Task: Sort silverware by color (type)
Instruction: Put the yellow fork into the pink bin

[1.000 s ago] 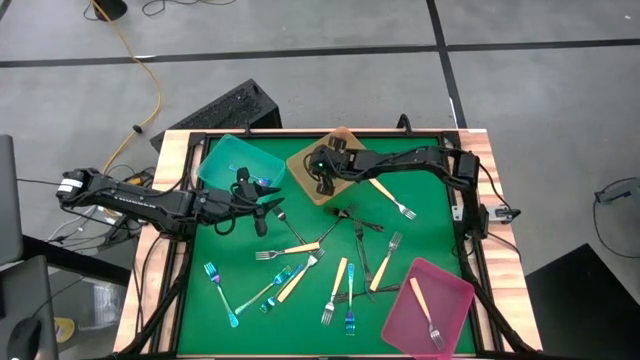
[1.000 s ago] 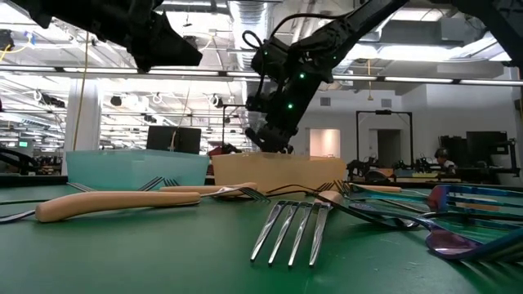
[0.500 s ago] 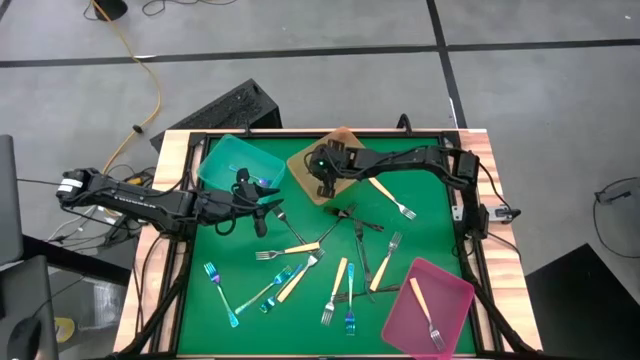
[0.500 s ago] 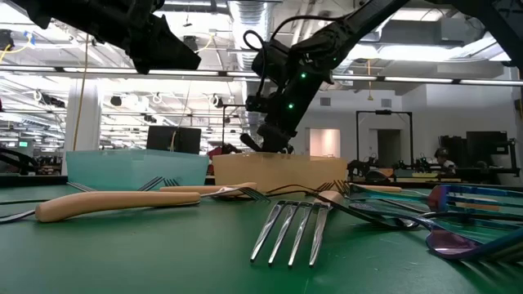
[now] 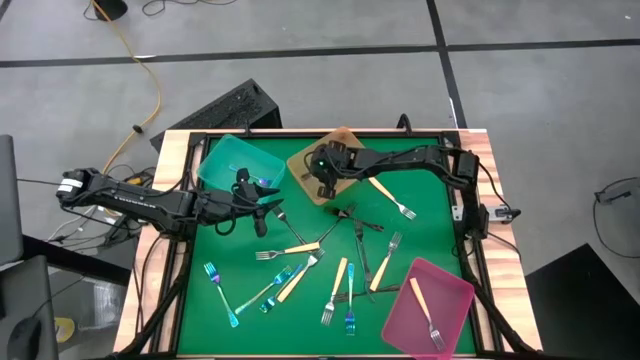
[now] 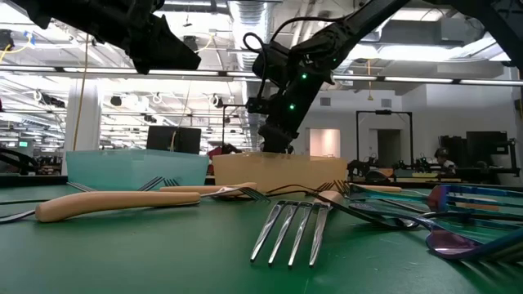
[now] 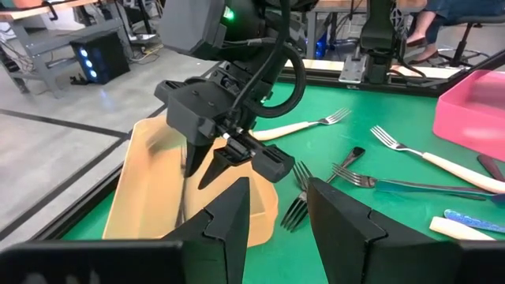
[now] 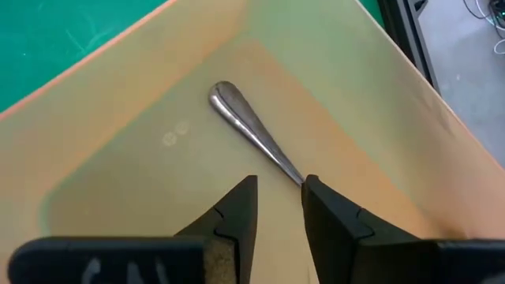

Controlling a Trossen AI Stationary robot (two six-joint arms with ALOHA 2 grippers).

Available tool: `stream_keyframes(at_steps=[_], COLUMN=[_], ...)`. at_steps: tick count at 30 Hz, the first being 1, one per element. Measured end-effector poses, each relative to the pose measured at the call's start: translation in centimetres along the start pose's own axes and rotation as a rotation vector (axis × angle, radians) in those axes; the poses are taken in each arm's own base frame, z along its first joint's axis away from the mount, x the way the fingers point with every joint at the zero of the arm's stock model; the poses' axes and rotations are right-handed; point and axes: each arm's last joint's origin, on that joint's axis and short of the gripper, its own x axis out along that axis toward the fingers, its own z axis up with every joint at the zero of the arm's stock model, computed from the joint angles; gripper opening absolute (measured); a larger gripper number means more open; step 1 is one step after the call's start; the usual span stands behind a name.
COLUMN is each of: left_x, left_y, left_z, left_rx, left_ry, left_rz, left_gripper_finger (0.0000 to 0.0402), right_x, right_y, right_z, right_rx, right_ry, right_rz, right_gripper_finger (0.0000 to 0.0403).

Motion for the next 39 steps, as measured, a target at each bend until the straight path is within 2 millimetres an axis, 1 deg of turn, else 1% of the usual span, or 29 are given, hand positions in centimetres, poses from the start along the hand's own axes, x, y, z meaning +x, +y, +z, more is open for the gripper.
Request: stream_keyframes(at_steps=[5, 9, 13, 17, 22, 26, 29, 34, 39], left_x=[0.0, -0.4, -1.2, -2.0, -2.9, -3.4, -3.7, -4.1, -4.1], left_y=[0.0, -0.1, 0.2, 0.6, 1.1, 1.4, 1.6, 1.8, 1.8], left_z=[0.0, 0.8, 1.6, 2.1, 2.2, 2.0, 1.9, 2.0, 2.0], left_rx=[-0.03, -0.075, -0.1, -0.116, -0.115, -0.103, -0.101, -0.105, -0.102], left_ry=[-0.003, -0.06, -0.114, -0.149, -0.151, -0.125, -0.12, -0.128, -0.122], left_rz=[-0.008, -0.091, -0.123, -0.121, -0.122, -0.119, -0.118, -0.116, -0.123], left_gripper_finger=[0.0114, 0.0114, 0.0114, 0.0114, 0.0114, 0.0114, 0.0114, 0.0114, 0.0114], right_x=[0.0, -0.9, -3.1, -6.0, -10.6, -15.3, -19.0, -25.1, -30.4], right_y=[0.1, 0.3, 0.0, -0.8, -2.3, -3.4, -4.1, -5.5, -6.3], right_z=[0.1, 0.6, 1.7, 2.6, 3.4, 3.6, 3.2, 1.4, -1.7], right_rx=[-0.002, -0.014, -0.021, -0.013, -0.001, -0.007, -0.013, -0.001, 0.034], right_ry=[-0.014, -0.05, -0.132, -0.215, -0.317, -0.413, -0.469, -0.539, -0.544], right_rz=[0.043, 0.05, 0.08, 0.103, 0.095, 0.095, 0.082, 0.064, 0.071], right_gripper_finger=[0.0123, 0.0123, 0.0123, 0.0123, 0.0123, 0.0123, 0.0123, 0.0123, 0.0123])
